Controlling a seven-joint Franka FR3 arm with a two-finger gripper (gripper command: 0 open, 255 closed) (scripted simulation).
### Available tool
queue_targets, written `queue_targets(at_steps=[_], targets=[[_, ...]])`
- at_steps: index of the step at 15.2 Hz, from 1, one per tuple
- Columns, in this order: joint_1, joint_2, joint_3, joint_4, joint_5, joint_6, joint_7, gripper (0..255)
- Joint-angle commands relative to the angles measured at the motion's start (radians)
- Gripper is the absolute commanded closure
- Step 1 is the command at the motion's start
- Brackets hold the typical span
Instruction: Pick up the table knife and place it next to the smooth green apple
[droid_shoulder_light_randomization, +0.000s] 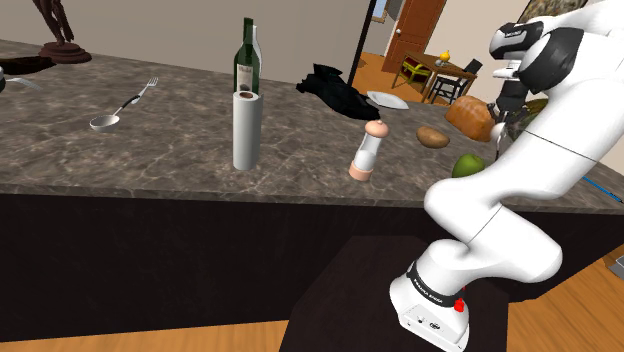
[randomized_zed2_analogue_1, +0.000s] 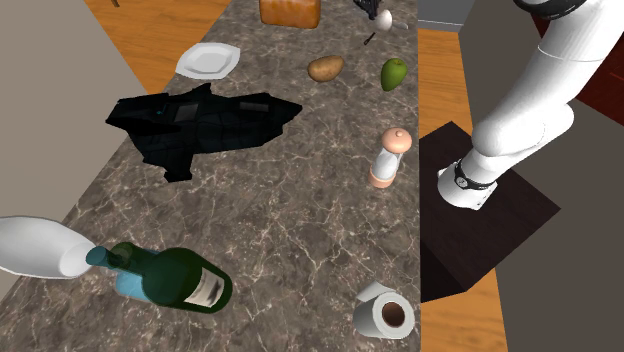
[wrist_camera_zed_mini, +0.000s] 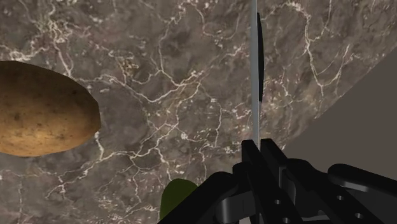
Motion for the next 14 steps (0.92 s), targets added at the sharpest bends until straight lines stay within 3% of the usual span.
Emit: queue_targets(at_steps=[1, 14], targets=[[-0.006, -0.002, -0.003, -0.042, 0.001, 0.033, 0.005, 255], [-0.016, 0.014, -0.006, -0.195, -0.010, 0.196, 0.042, 255]])
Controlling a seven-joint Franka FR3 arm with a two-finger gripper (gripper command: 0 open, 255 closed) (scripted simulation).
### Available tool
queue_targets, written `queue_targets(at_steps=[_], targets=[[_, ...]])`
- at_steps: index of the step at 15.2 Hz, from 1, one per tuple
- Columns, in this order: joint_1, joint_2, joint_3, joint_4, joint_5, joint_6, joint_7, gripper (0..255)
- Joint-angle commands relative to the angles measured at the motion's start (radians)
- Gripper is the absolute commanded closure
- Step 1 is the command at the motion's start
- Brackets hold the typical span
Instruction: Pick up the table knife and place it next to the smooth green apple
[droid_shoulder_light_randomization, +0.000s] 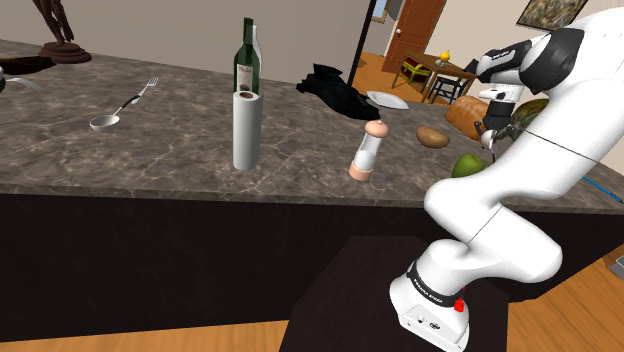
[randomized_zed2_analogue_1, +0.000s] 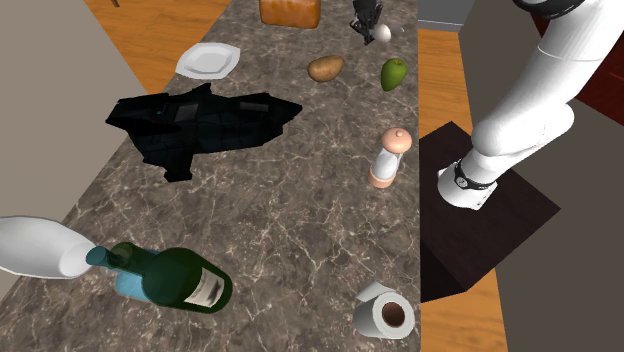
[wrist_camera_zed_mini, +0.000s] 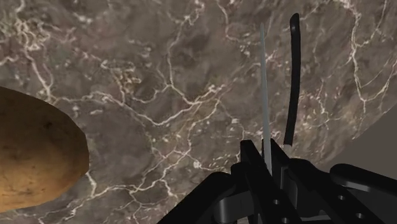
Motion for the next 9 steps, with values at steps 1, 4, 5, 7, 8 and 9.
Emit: queue_targets(at_steps=[1, 4, 5, 7, 8, 9], targets=[[-0.005, 0.012, -0.006, -0.024, -0.006, 0.028, 0.005, 255], [-0.006, 0.022, -0.007, -0.052, -0.012, 0.064, 0.015, 255], [-0.007, 0.026, -0.007, -0.060, -0.015, 0.075, 0.018, 255], [-0.007, 0.034, -0.009, -0.077, -0.019, 0.098, 0.025, 255], [-0.007, 0.038, -0.009, -0.085, -0.022, 0.110, 0.029, 255], [-0.007, 0.042, -0.010, -0.093, -0.025, 0.121, 0.033, 255]])
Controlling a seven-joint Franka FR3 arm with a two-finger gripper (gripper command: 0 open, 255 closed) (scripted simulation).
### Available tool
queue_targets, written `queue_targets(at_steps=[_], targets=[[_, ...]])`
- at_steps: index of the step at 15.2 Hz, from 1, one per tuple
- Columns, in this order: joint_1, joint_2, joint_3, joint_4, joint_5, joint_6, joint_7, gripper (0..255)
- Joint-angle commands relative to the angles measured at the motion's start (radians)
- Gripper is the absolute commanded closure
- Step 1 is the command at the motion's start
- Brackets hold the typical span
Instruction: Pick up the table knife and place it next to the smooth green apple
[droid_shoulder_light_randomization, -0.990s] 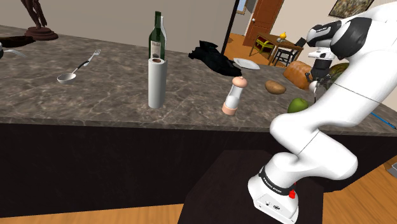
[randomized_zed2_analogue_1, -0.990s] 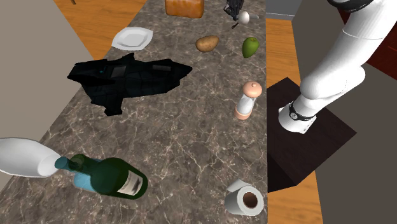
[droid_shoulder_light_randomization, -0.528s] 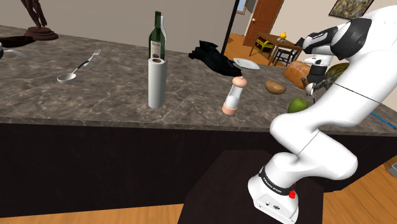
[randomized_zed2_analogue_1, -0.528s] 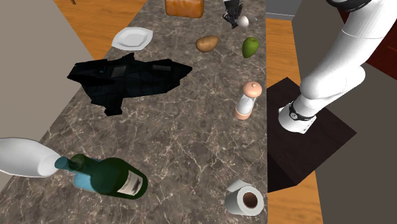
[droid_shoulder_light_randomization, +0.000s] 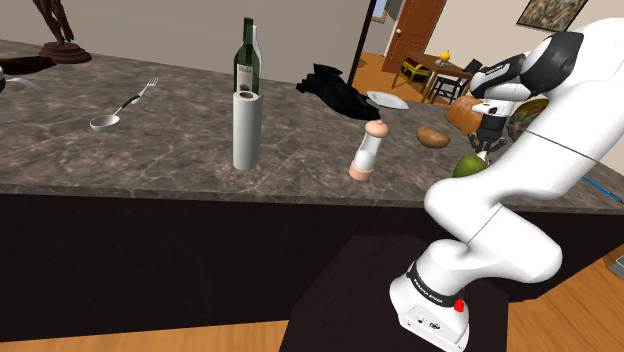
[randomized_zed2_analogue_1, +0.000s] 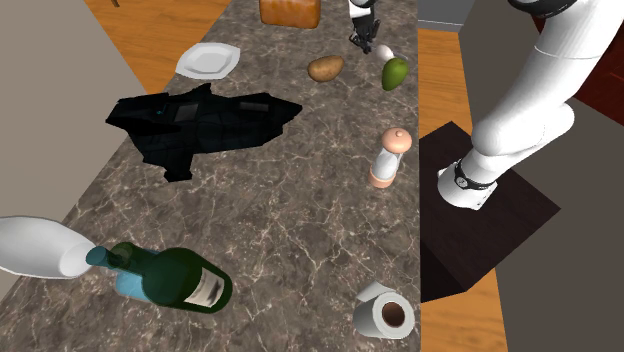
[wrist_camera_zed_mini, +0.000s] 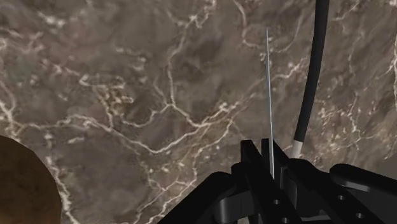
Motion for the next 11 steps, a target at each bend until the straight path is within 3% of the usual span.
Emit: queue_targets(at_steps=[1, 8, 9, 11], targets=[[0.000, 0.011, -0.002, -0.010, -0.004, 0.016, 0.007, 255], [0.000, 0.011, -0.002, -0.010, -0.005, 0.016, 0.007, 255], [0.000, 0.010, -0.002, -0.010, -0.004, 0.016, 0.006, 0], [0.000, 0.010, -0.002, -0.010, -0.004, 0.016, 0.006, 0]])
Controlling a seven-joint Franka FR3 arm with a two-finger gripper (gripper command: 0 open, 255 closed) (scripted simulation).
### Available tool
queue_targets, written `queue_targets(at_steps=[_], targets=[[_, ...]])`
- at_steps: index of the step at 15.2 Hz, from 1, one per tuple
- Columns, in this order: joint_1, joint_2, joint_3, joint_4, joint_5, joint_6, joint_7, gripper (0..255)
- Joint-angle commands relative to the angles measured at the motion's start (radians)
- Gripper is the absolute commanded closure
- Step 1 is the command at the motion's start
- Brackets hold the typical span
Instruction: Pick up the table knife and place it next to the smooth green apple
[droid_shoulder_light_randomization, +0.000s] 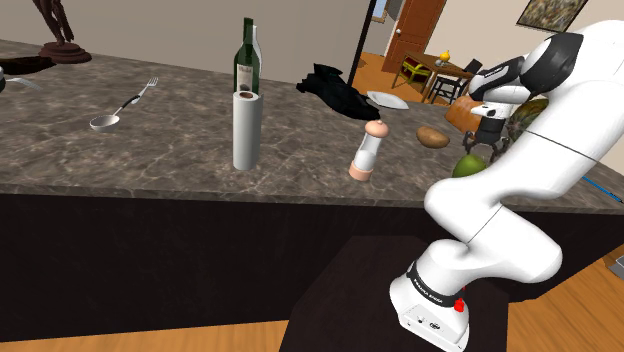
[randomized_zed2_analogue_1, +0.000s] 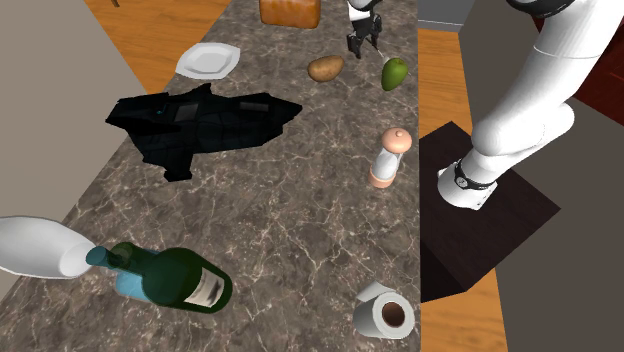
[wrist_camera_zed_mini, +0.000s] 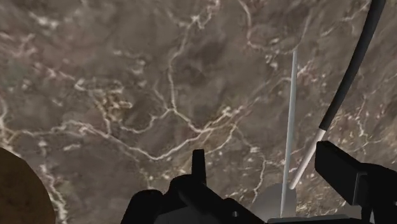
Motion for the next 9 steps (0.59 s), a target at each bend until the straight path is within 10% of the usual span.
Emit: queue_targets(at_steps=[1, 9], targets=[[0.000, 0.000, 0.000, 0.000, 0.000, 0.000, 0.000, 0], [0.020, -0.001, 0.012, 0.122, 0.012, -0.124, -0.010, 0]])
